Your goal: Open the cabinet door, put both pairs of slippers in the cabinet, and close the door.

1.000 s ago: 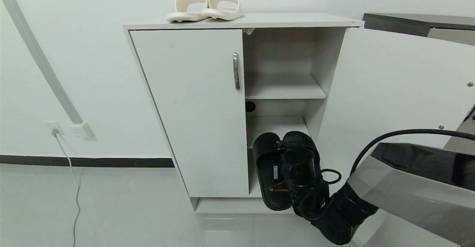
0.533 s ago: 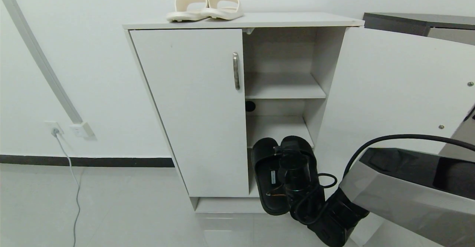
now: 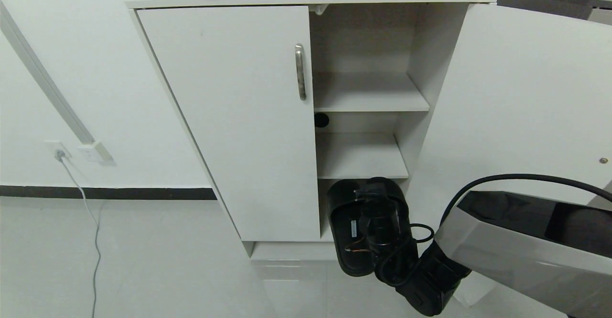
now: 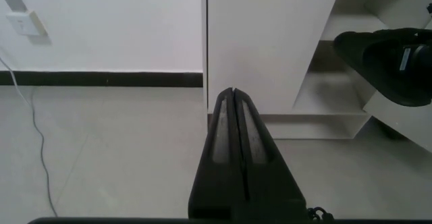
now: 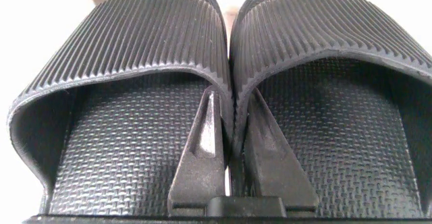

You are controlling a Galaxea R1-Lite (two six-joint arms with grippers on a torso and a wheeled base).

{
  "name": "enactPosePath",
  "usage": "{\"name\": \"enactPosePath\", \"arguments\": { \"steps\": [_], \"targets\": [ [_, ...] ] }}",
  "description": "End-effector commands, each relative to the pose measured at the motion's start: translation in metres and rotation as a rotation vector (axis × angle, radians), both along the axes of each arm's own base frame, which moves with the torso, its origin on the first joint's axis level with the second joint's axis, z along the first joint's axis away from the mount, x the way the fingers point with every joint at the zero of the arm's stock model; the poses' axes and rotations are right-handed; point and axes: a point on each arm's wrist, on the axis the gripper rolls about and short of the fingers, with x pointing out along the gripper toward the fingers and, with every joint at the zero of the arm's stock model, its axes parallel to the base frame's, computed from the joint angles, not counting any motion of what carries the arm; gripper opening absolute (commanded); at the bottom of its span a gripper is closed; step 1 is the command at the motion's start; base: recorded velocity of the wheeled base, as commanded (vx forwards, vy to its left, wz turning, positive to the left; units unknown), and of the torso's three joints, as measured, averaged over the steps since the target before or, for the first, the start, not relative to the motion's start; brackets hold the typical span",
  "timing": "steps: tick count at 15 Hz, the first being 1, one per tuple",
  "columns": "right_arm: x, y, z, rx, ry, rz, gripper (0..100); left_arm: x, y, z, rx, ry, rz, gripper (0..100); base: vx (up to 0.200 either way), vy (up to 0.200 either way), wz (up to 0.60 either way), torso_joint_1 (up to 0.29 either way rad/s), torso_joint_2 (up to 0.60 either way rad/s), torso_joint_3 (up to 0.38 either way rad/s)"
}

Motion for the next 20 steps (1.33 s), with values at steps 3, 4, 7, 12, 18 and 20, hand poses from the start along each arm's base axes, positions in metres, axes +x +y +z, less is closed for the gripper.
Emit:
{"name": "enactPosePath", "arguments": {
  "steps": [3, 4, 7, 12, 18, 20],
  "targets": [
    [0.002, 0.000, -0.004, -0.002, 0.003, -0.001, 0, 0.000, 0.000, 0.000, -0.002, 0.001, 0.001, 0, 0.000, 0.000, 0.00, 0.004, 0.00, -0.206],
    [0.004, 0.001, -0.007, 0.001, -0.003, -0.004, 0, 0.000, 0.000, 0.000, -0.002, 0.001, 0.001, 0, 0.000, 0.000, 0.00, -0.002, 0.00, -0.188],
    [0.012, -0.002, 0.005, 0.056, -0.083, -0.028, 0, 0.000, 0.000, 0.000, -0.002, 0.001, 0.002, 0, 0.000, 0.000, 0.00, 0.002, 0.00, -0.033],
    [0.013, -0.005, 0.012, 0.051, -0.127, -0.029, 0, 0.000, 0.000, 0.000, -0.003, 0.001, 0.000, 0, 0.000, 0.000, 0.00, 0.000, 0.00, 0.000],
    [0.015, -0.006, 0.010, 0.044, -0.121, -0.033, 0, 0.000, 0.000, 0.000, -0.002, 0.001, 0.002, 0, 0.033, 0.000, 0.00, 0.000, 0.00, 0.000],
    [0.015, -0.006, 0.010, 0.044, -0.121, -0.033, 0, 0.000, 0.000, 0.000, 0.000, 0.001, 0.001, 0, 0.200, 0.000, 0.00, -0.005, 0.00, 0.002]
  ]
}}
